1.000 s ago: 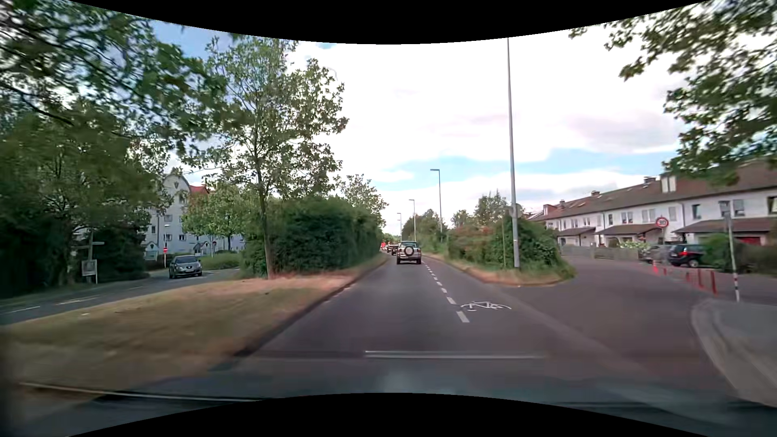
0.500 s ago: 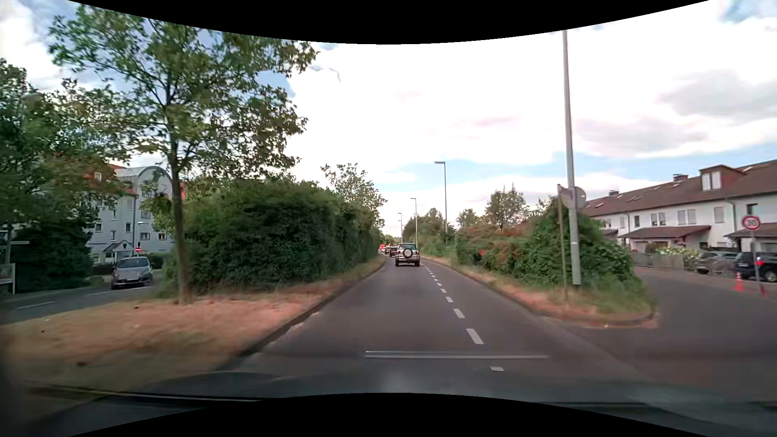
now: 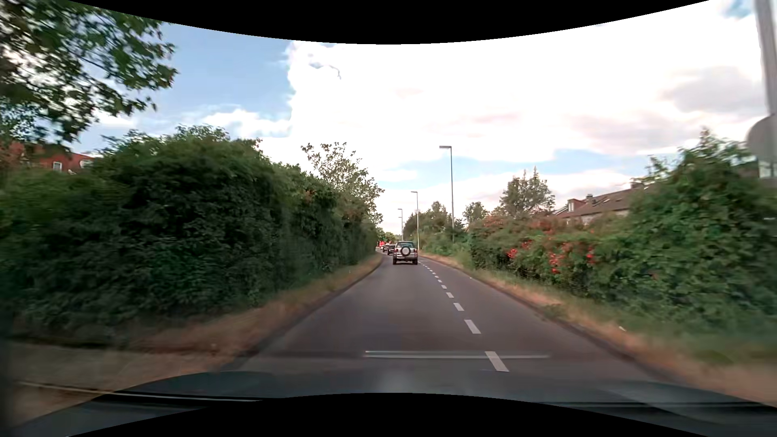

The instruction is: Follow the waypoints while adhering to traffic rules and regulations

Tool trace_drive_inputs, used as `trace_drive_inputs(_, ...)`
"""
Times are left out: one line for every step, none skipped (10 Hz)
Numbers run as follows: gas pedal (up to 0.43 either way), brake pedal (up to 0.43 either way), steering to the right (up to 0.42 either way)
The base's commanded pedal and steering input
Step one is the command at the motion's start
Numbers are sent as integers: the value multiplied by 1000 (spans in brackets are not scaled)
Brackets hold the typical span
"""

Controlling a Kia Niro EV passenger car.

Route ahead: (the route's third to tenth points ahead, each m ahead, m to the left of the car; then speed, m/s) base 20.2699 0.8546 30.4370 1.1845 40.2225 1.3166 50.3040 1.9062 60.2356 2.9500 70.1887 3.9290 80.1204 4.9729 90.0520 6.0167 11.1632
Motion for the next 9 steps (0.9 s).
trace_drive_inputs(197,0,-8)
trace_drive_inputs(197,0,-9)
trace_drive_inputs(197,0,-10)
trace_drive_inputs(169,0,-10)
trace_drive_inputs(138,0,-10)
trace_drive_inputs(130,0,-10)
trace_drive_inputs(110,0,-10)
trace_drive_inputs(87,0,-11)
trace_drive_inputs(79,0,-13)
